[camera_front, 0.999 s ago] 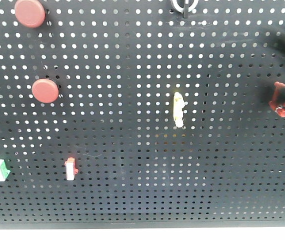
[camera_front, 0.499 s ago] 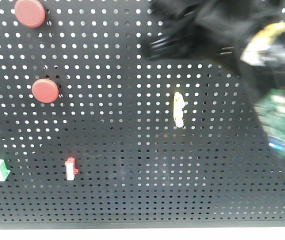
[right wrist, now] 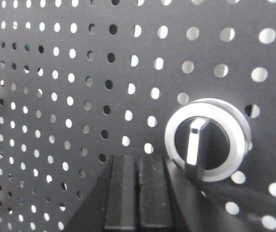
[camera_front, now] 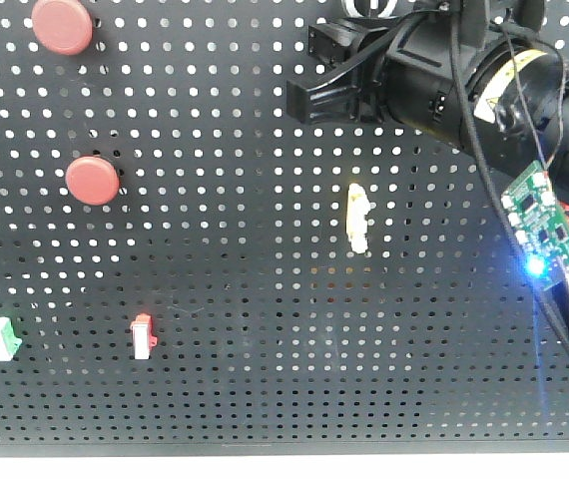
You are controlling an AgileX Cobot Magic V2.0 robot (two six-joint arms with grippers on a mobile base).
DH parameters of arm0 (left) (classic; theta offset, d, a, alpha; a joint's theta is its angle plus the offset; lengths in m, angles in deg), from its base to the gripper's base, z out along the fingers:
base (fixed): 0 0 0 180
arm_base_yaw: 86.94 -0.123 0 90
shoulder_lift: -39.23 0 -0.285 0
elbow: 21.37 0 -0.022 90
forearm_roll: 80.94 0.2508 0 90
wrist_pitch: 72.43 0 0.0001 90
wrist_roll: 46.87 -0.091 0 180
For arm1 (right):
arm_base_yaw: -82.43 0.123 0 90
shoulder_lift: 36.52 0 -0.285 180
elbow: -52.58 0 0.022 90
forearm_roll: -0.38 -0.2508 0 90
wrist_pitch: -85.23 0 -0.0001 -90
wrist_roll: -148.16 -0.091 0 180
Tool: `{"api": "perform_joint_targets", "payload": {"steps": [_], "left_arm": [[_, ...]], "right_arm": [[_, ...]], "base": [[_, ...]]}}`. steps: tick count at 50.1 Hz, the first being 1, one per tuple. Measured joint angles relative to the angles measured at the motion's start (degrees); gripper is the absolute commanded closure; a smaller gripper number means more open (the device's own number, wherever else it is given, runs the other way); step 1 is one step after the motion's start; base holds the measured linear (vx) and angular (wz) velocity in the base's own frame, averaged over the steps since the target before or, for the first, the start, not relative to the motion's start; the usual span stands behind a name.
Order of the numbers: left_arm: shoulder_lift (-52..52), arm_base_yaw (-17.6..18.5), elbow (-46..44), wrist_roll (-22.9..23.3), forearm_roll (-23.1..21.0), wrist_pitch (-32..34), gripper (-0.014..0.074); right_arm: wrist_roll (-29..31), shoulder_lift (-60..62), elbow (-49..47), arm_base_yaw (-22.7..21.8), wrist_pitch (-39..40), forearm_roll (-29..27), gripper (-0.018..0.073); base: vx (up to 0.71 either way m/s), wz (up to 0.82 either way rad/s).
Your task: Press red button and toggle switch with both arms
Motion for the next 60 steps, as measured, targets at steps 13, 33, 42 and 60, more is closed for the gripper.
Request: {"api": "perform_joint_targets", "payload": {"steps": [13,33,42,60], "left_arm": [[0.0,0.0,0.0,0.0,0.0,0.74,0.0596],[0.0,0.0,0.0,0.0,0.0,1.1,0.0596],[0.0,0.0,0.0,0.0,0.01,1.1,0.0595],[0.0,0.0,0.0,0.0,0.01,1.1,0.0595]], "right_arm": [[0.39,3.68,0.06,-2.07,-7.1,1.16,0.0559],[0.39,14.0,7.81,-0.92,-4.9,1.9,0.0559],[0.39,21.62,16.89,-0.73,-2.64,2.79,0.0559],[0.39,24.67,21.11,-0.73,-2.46,4.73,0.0559]], "base": [[0.0,0.0],[0.0,0.0],[0.0,0.0],[0.0,0.0]]}}
